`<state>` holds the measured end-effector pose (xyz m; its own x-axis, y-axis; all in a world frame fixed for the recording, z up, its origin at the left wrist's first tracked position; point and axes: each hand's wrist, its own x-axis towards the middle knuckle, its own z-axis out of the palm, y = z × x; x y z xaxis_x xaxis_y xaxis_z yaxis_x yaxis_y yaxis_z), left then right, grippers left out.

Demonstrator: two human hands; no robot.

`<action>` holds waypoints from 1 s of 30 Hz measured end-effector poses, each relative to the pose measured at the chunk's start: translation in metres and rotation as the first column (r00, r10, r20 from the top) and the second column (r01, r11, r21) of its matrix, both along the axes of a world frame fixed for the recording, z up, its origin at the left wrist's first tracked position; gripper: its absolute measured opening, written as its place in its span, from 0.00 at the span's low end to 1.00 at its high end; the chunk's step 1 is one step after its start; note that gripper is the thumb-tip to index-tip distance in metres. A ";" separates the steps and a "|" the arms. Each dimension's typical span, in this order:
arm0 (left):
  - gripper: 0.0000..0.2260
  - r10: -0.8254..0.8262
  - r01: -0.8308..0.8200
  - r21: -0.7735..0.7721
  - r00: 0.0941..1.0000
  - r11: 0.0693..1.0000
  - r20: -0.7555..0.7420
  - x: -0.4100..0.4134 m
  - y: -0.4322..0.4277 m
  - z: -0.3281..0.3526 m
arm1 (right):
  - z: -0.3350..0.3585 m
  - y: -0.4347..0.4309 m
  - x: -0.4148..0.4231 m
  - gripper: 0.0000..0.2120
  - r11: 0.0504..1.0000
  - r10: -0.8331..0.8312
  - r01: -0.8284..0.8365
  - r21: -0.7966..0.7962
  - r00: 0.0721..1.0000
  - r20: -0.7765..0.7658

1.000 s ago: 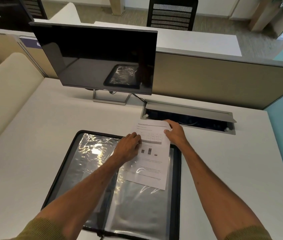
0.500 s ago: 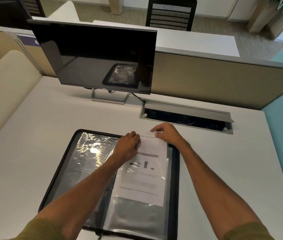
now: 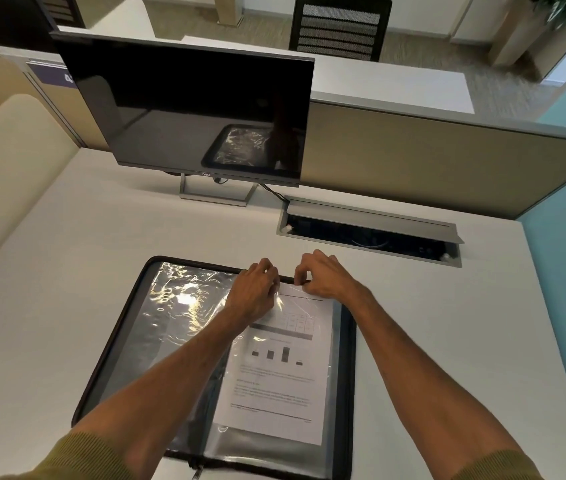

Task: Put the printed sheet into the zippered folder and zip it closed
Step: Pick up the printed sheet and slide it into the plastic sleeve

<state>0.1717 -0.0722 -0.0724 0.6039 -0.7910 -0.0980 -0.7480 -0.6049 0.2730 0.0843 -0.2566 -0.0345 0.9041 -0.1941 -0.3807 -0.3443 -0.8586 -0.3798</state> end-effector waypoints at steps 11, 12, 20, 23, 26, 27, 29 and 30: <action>0.10 -0.004 0.003 0.018 0.999 1.000 0.034 0.000 0.001 -0.003 | -0.009 0.009 -0.004 0.20 0.994 -0.066 0.074 0.086 0.993 -0.094; 0.11 -0.002 0.002 0.019 0.999 1.000 0.034 0.000 0.001 -0.003 | -0.009 0.010 -0.004 0.24 0.991 -0.085 0.096 0.097 0.990 -0.110; 0.11 0.000 -0.001 0.037 1.000 0.999 0.019 -0.003 -0.001 -0.004 | -0.013 0.012 -0.012 0.08 0.999 -0.052 0.051 -0.013 0.998 -0.047; 0.11 0.009 -0.009 0.036 1.000 0.999 0.004 -0.003 0.002 -0.001 | -0.014 0.017 -0.017 0.07 0.996 -0.082 0.082 -0.031 0.997 -0.007; 0.13 0.001 -0.001 0.027 1.000 1.000 -0.029 -0.006 0.007 0.004 | -0.013 0.021 -0.024 0.08 0.991 -0.125 0.126 -0.035 0.992 0.021; 0.14 -0.005 0.006 0.019 0.999 1.000 -0.039 -0.008 0.010 0.006 | -0.012 0.023 -0.027 0.08 0.989 -0.141 0.143 -0.043 0.989 0.031; 0.16 -0.017 0.018 0.003 0.999 1.000 -0.051 -0.013 0.017 0.011 | -0.008 0.028 -0.033 0.10 0.983 -0.165 0.168 -0.071 0.985 0.054; 0.17 -0.016 0.016 -0.005 0.998 1.000 -0.055 -0.015 0.022 0.013 | -0.005 0.031 -0.036 0.11 0.979 -0.179 0.185 -0.083 0.981 0.069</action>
<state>0.1565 -0.0507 -0.0597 0.5851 -0.8010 -0.1269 -0.7413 -0.5917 0.3168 0.0484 -0.2254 -0.0396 0.8715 -0.3883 -0.2995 -0.4765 -0.8150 -0.3299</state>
